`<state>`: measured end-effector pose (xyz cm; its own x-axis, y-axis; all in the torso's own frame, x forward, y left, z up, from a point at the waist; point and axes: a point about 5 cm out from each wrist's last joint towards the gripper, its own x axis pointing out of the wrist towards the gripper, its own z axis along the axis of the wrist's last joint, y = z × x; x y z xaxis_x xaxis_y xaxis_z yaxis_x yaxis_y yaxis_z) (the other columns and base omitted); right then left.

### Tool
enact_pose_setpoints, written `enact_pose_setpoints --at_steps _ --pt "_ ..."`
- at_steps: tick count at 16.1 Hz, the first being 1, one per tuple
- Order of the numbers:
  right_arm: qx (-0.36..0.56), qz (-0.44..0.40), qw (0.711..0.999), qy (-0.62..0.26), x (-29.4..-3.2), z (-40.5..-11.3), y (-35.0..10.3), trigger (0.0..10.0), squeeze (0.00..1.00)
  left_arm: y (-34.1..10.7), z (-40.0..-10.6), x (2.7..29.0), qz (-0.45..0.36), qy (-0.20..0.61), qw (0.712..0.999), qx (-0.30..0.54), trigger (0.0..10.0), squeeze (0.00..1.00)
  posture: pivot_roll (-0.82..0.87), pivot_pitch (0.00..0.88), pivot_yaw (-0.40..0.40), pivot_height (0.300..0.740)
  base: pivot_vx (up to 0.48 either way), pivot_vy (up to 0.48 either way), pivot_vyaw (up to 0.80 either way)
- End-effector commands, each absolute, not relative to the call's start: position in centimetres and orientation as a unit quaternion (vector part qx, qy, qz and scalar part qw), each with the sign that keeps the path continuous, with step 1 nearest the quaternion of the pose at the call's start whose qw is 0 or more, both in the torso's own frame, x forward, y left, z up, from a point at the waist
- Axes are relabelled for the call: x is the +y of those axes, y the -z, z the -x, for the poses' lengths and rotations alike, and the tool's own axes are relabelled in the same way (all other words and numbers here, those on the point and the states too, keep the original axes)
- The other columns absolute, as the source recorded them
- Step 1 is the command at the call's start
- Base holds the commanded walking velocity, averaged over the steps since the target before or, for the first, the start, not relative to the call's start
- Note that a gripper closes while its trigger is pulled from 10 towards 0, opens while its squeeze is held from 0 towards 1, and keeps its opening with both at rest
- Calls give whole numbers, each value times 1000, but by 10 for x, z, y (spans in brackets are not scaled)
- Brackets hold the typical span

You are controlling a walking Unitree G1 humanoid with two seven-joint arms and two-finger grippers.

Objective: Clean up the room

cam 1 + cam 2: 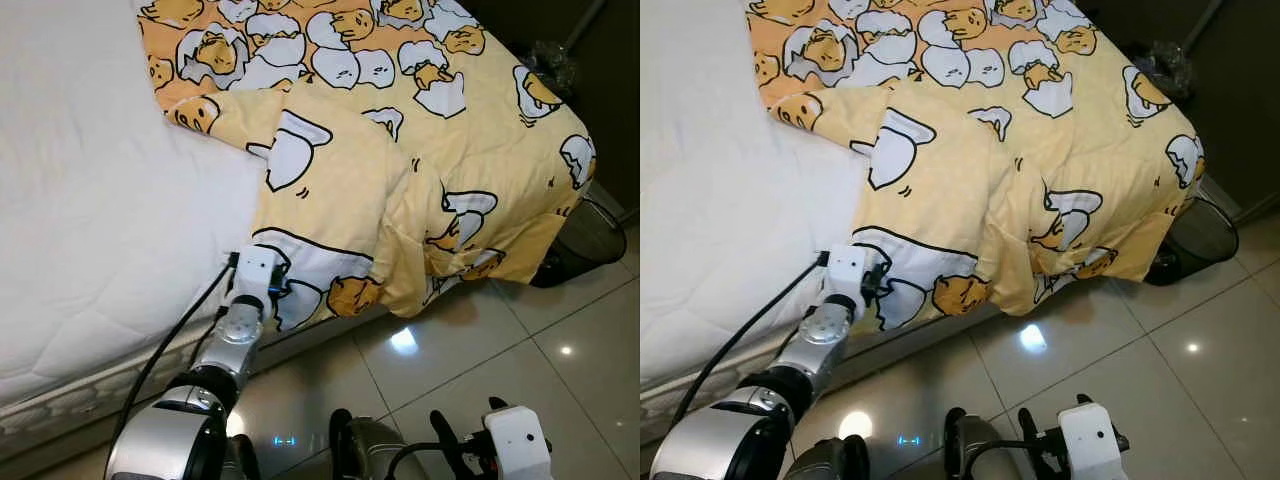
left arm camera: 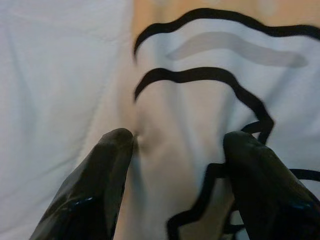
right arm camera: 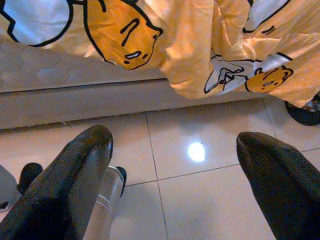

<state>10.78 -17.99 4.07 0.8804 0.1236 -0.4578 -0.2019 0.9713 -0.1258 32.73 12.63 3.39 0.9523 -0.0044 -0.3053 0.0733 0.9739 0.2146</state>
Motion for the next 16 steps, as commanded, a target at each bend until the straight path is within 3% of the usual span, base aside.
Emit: enact_pose_setpoints --at_steps 1,3,4,16 --pt "245 90 962 -77 -186 -101 -38 10000 0 -24 -321 125 -125 18 975 182 10000 0 -309 217 -91 740 0 0 0" --pt "248 93 961 -80 -186 -100 -38 10000 0 -18 -318 130 -114 5 971 212 10000 0 -311 219 -95 740 0 0 0" --pt "248 94 961 -82 -187 -100 -38 10000 0 -18 -319 130 -96 5 971 220 0 0 -313 219 -101 740 0 0 0" --pt "244 91 962 -77 -186 -108 -35 10000 0 -10 -313 124 -114 33 962 245 0 0 -303 202 -75 740 0 0 0"
